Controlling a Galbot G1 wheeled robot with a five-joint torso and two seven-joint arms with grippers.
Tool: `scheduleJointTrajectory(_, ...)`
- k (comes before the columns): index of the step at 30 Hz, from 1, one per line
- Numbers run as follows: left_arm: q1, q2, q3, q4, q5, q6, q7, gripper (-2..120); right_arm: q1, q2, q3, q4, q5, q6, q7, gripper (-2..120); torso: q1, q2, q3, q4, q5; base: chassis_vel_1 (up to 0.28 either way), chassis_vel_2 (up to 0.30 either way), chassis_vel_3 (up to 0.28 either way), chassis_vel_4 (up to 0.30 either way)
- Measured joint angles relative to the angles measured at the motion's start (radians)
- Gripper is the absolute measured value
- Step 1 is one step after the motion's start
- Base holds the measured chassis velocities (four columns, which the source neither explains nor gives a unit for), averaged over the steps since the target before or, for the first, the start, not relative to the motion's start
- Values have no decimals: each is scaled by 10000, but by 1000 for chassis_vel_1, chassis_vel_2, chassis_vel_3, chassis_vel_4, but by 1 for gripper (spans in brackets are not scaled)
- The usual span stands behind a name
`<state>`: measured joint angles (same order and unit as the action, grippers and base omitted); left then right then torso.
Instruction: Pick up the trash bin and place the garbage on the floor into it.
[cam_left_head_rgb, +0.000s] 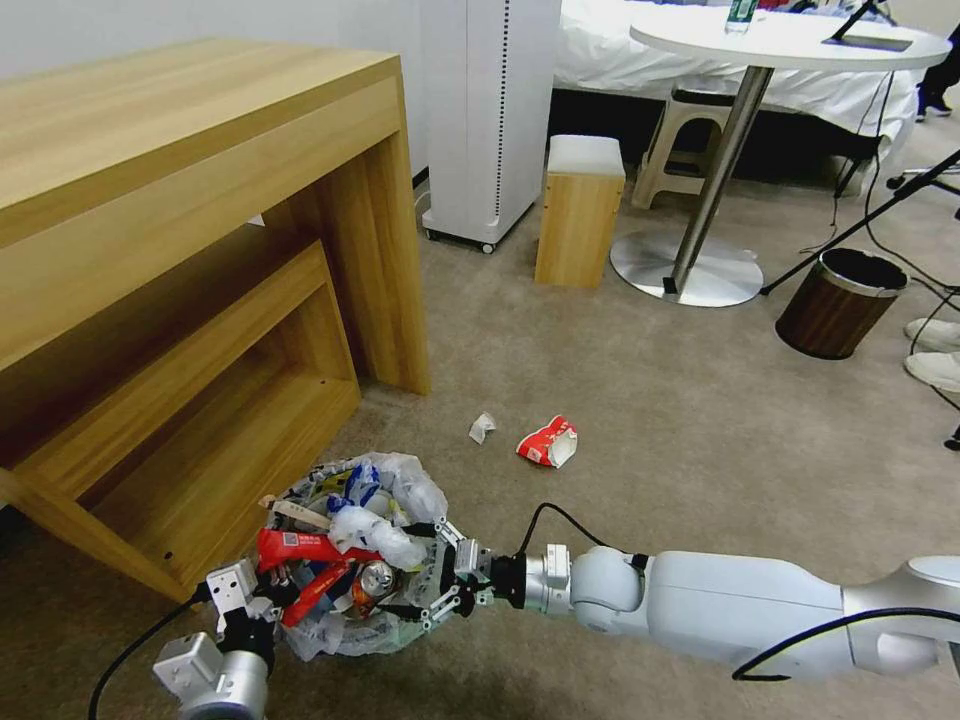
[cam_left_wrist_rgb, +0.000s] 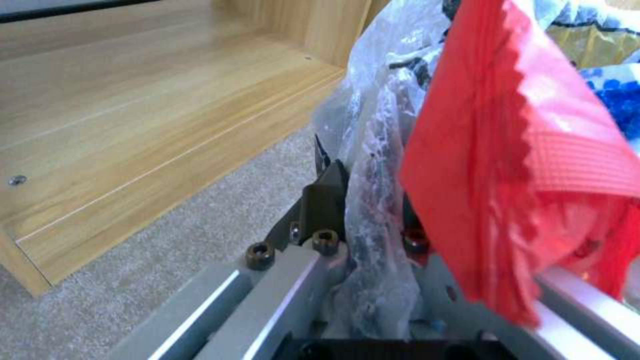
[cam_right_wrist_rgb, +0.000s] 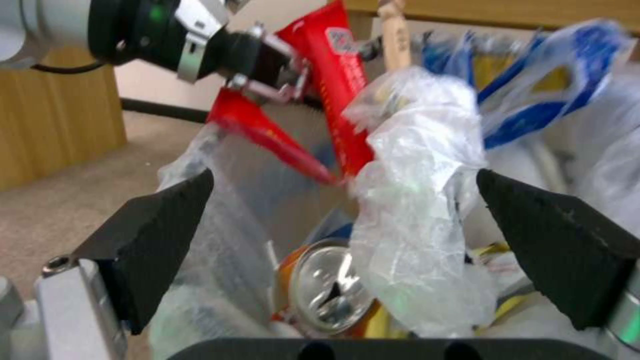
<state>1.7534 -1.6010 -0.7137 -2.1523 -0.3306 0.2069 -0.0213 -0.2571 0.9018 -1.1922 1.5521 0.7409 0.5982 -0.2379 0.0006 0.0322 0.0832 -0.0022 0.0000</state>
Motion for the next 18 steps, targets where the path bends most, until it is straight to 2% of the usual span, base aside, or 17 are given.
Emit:
scheduleJointTrajectory(11,-94,66,53,163,16,-2,5,1,-420,-209,1023,395,-631,-82,517,100,0,1,0,0,-1,0,0,0,0)
scheduleJointTrajectory(13,-96,149,10,175,-30,2,5,1,-945,-271,1914,736,-519,-162,719,100,0,1,0,-1,1,0,0,0,0)
scheduleJointTrajectory(15,-96,165,3,176,-39,7,4,1,-1053,-279,2132,832,-483,-190,768,100,0,1,0,-1,1,0,0,0,0)
scheduleJointTrajectory(18,-88,260,-17,179,-98,55,-12,1,-1855,-346,3612,1546,-122,-468,1488,100,0,0,0,-1,-1,0,0,0,0)
